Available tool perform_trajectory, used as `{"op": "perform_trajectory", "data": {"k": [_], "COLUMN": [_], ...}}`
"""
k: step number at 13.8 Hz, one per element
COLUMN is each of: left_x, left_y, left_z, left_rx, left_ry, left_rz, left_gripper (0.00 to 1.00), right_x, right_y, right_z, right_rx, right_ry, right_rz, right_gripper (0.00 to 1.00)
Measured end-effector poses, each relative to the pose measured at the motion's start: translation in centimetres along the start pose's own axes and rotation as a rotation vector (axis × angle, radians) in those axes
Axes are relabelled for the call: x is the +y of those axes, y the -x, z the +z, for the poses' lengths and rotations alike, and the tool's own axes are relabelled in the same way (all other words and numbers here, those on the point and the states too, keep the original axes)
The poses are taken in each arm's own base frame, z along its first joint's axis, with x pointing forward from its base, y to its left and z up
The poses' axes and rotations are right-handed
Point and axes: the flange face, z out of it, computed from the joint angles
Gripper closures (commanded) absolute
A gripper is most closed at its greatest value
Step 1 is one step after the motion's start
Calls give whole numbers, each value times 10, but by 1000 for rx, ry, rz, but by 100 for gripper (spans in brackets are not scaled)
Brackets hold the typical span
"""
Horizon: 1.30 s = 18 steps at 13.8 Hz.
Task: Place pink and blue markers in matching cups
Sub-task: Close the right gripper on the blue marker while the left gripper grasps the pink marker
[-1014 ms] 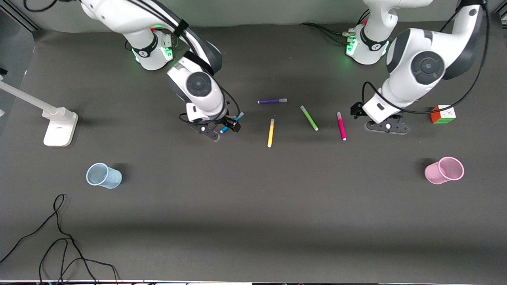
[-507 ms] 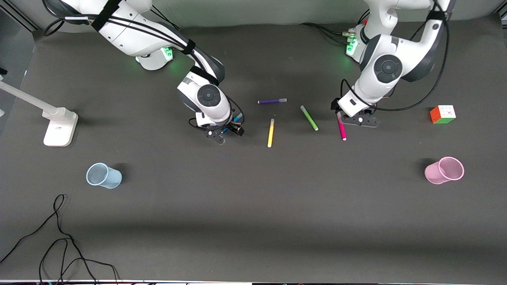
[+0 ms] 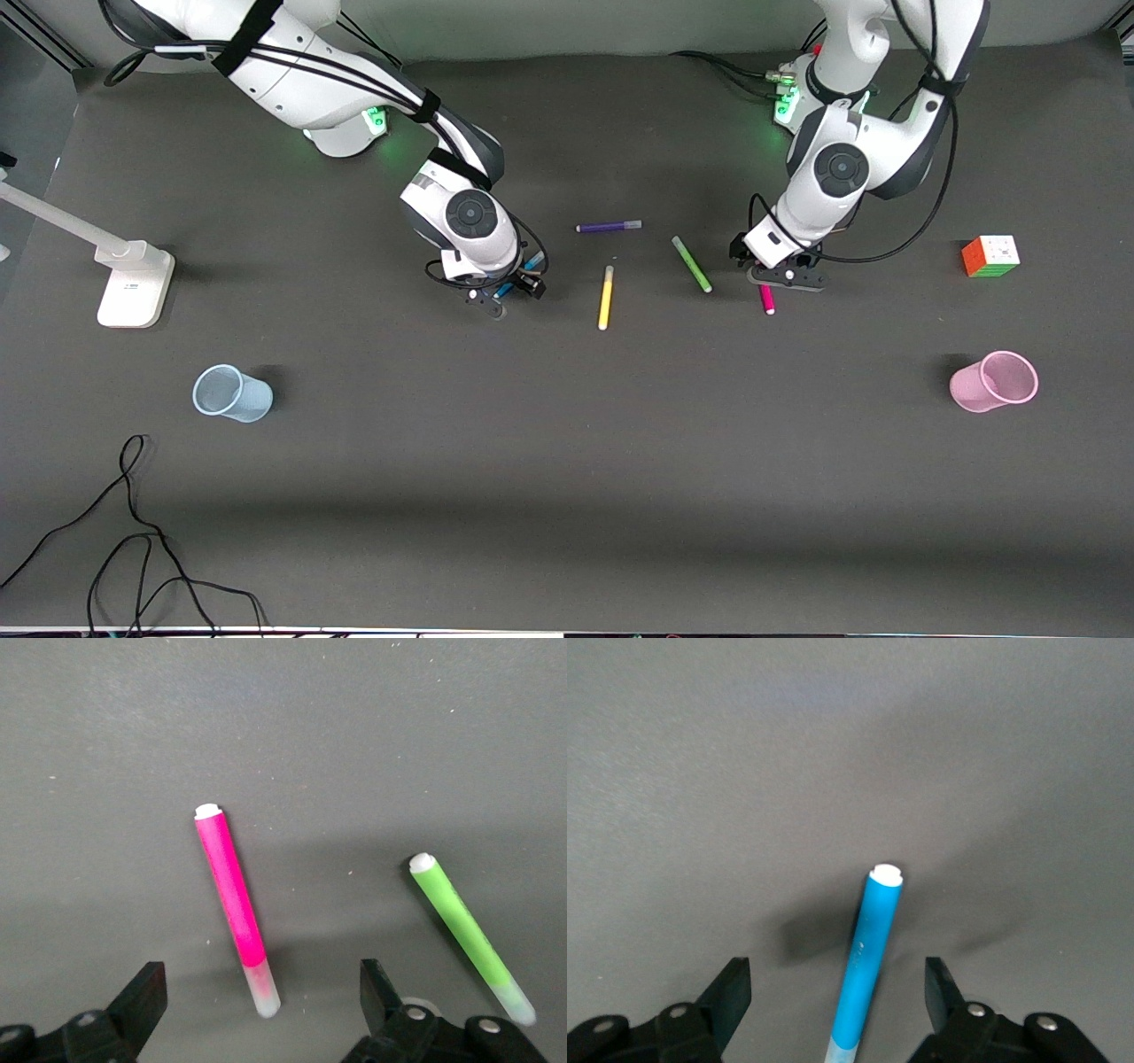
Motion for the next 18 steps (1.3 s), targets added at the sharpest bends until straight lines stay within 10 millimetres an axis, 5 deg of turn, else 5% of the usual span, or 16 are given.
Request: {"op": "perform_trajectory", "data": {"k": [5, 11, 14, 16, 18], "left_x": [-2, -8, -10, -11, -12], "left_y": [2, 20, 28, 28, 28], "left_z": [37, 52, 57, 56, 56], "left_rx": [29, 36, 32, 35, 44], "left_ry": [18, 16, 14, 14, 15], "left_rz": [-5, -8, -9, -9, -12], "left_gripper": [3, 3, 6, 30, 52], "right_x": [1, 3, 6, 5, 5], "right_y": [1, 2, 2, 2, 2], "right_z": [3, 8, 12, 11, 11], "right_rx": [-4, -3, 2, 3, 2], "right_ry": [3, -3, -6, -17, -17], "right_rz": [1, -7, -16, -16, -16], "right_gripper": [47, 51, 82, 100, 100]}}
